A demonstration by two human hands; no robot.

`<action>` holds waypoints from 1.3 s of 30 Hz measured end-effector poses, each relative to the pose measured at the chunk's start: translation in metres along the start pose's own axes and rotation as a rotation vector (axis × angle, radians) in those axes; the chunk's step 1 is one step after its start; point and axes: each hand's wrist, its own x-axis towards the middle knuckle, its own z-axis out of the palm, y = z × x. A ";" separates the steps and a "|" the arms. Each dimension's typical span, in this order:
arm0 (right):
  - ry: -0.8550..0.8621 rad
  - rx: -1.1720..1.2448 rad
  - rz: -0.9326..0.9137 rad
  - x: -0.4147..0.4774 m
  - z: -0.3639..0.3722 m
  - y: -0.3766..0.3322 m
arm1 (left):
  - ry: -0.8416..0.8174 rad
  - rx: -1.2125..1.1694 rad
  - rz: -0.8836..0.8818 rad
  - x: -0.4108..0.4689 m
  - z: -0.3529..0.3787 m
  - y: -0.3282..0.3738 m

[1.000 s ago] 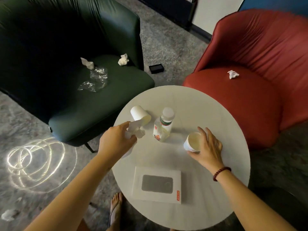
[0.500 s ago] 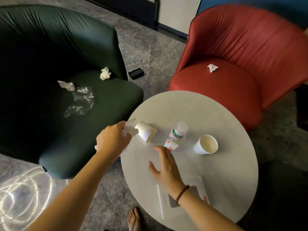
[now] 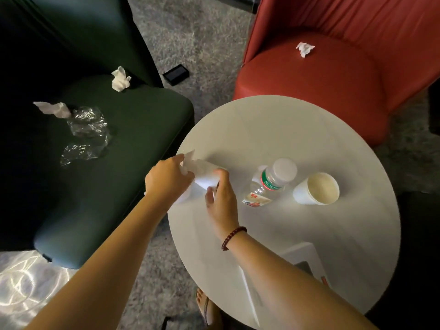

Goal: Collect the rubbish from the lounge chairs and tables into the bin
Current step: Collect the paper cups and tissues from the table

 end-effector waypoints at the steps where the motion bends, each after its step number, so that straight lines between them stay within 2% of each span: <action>1: -0.001 0.003 -0.016 0.000 0.001 0.001 | -0.020 -0.007 0.022 -0.001 0.004 -0.001; 8: -0.087 -0.039 -0.257 -0.008 -0.007 -0.012 | -0.092 -0.059 0.012 -0.014 0.008 -0.003; 14: -0.157 -0.287 -0.427 -0.038 -0.036 -0.029 | -0.192 0.124 -0.037 -0.035 -0.020 0.005; 17: -0.207 -0.421 -0.495 -0.062 -0.069 -0.029 | -0.307 0.232 -0.019 -0.054 -0.037 0.013; 23: -0.192 -0.633 -0.591 -0.094 -0.158 0.003 | -0.542 0.325 0.141 -0.099 -0.034 0.068; 27: -0.167 -0.705 -0.534 -0.096 -0.216 0.023 | -0.550 0.313 0.297 -0.136 -0.017 0.116; 32: -0.070 -0.745 -0.474 -0.065 -0.275 0.041 | -0.476 0.208 0.378 -0.151 -0.006 0.178; 35: -0.005 -0.733 -0.504 -0.035 -0.292 0.048 | -0.408 0.132 0.334 -0.144 0.003 0.205; 39: -0.054 -0.625 -0.609 -0.006 -0.291 0.064 | -0.337 0.062 0.184 -0.140 0.021 0.219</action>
